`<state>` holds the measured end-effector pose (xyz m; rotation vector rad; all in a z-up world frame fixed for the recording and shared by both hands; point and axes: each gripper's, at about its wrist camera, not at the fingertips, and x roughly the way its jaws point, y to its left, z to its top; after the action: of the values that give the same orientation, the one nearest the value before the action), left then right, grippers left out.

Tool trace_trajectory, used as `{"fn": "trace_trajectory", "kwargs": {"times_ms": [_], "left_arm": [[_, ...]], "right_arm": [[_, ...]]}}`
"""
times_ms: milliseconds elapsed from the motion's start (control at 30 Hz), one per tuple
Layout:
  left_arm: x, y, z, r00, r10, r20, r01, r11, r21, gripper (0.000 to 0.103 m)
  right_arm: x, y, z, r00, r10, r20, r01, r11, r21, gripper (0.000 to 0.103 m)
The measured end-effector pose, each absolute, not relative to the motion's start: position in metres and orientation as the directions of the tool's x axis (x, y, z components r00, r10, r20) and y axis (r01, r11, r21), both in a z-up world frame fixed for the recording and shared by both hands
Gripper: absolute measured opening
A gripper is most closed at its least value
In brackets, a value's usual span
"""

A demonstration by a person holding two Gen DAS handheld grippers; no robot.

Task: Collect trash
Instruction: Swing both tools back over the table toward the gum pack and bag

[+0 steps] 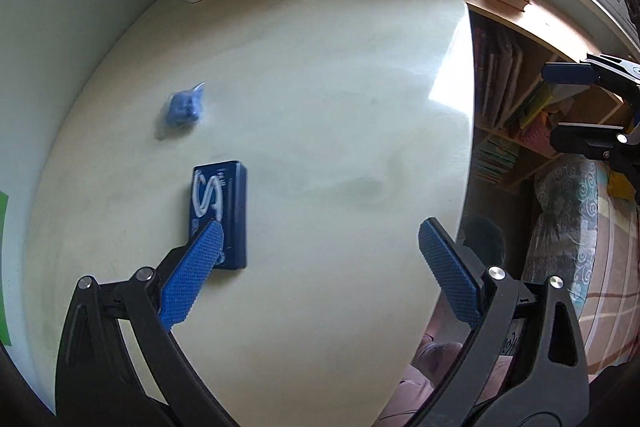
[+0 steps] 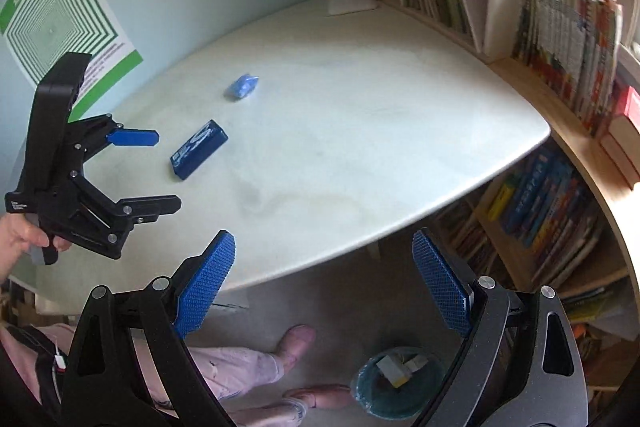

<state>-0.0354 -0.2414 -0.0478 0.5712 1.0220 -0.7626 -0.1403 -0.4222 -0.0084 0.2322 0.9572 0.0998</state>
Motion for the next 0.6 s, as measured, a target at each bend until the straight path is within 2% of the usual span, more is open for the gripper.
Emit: {"fn": "trace_trajectory", "kwargs": {"times_ms": [400,600], "left_arm": [[0.025,-0.165,-0.049,0.331,-0.247,-0.911,0.666,0.745,0.040,0.096],[0.041,-0.151,-0.056,0.315,-0.240,-0.918,0.638,0.770,0.018,0.096]], "right_arm": [[-0.044,-0.362,-0.004,0.527,0.267,-0.807,-0.112,0.963,0.245,0.090],[-0.005,-0.341,-0.012,0.483,0.308,-0.820,-0.187,0.951,0.247,0.090]]}}
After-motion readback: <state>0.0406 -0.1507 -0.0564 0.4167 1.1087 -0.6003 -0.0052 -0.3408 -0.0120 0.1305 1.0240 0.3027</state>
